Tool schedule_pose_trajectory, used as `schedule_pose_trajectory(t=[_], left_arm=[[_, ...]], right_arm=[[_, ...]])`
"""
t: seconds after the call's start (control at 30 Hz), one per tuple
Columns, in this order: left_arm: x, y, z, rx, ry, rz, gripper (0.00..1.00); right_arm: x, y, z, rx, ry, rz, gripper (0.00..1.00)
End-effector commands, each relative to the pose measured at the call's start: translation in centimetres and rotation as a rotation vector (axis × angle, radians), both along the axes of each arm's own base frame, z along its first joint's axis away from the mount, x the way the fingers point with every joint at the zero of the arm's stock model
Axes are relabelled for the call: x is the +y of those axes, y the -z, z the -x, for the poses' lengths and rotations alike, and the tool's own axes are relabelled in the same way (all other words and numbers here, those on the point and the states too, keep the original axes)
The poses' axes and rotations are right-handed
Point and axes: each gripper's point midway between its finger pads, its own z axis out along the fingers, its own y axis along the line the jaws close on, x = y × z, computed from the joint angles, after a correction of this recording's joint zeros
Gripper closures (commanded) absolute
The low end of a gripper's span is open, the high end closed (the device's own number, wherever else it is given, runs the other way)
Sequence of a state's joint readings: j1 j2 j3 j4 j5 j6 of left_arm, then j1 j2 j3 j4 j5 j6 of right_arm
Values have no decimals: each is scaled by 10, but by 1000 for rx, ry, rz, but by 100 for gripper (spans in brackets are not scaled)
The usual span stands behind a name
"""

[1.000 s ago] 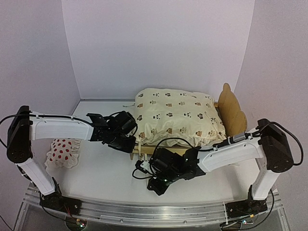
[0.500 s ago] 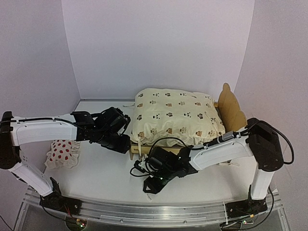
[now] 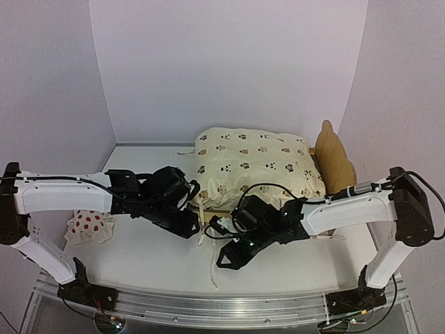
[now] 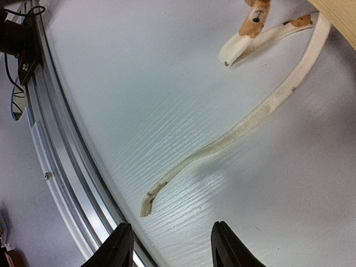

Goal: Set up the pet bed

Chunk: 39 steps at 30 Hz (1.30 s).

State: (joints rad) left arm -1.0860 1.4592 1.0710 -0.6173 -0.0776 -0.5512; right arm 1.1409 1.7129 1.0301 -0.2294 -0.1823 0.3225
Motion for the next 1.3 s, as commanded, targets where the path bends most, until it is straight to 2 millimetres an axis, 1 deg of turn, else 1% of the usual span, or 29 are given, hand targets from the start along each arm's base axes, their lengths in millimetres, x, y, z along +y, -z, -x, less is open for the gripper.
schedule_pose_trajectory(t=[0.0, 0.17, 0.37, 0.43, 0.57, 0.67, 0.8, 0.97, 1.13, 1.27], left_arm=[[-16, 2, 2, 2, 7, 21, 46], [-24, 20, 2, 13, -25, -10, 41], [-38, 44, 6, 23, -29, -74, 38], [-43, 51, 3, 13, -36, -92, 37], [-52, 63, -4, -7, -52, -112, 32], [-56, 74, -9, -15, -62, -150, 31], [-62, 86, -13, -18, -65, -177, 31], [-70, 96, -16, -12, -66, -203, 32], [-76, 108, -13, 12, -57, -219, 37], [-75, 115, -11, 24, -61, -240, 44]], right_arm=[[-13, -18, -6, -44, 25, -28, 50], [-26, -21, -7, -80, 49, -24, 50], [-39, -16, -7, -97, 67, -2, 50], [-41, -14, -5, -92, 66, 0, 51], [-42, -12, -3, -86, 63, -5, 51], [-44, -12, -2, -83, 62, -10, 51], [-47, -12, -1, -86, 65, -17, 51], [-50, -12, 1, -89, 68, -22, 51], [-52, -13, 1, -93, 70, -24, 51], [-52, -13, 1, -93, 71, -27, 52]])
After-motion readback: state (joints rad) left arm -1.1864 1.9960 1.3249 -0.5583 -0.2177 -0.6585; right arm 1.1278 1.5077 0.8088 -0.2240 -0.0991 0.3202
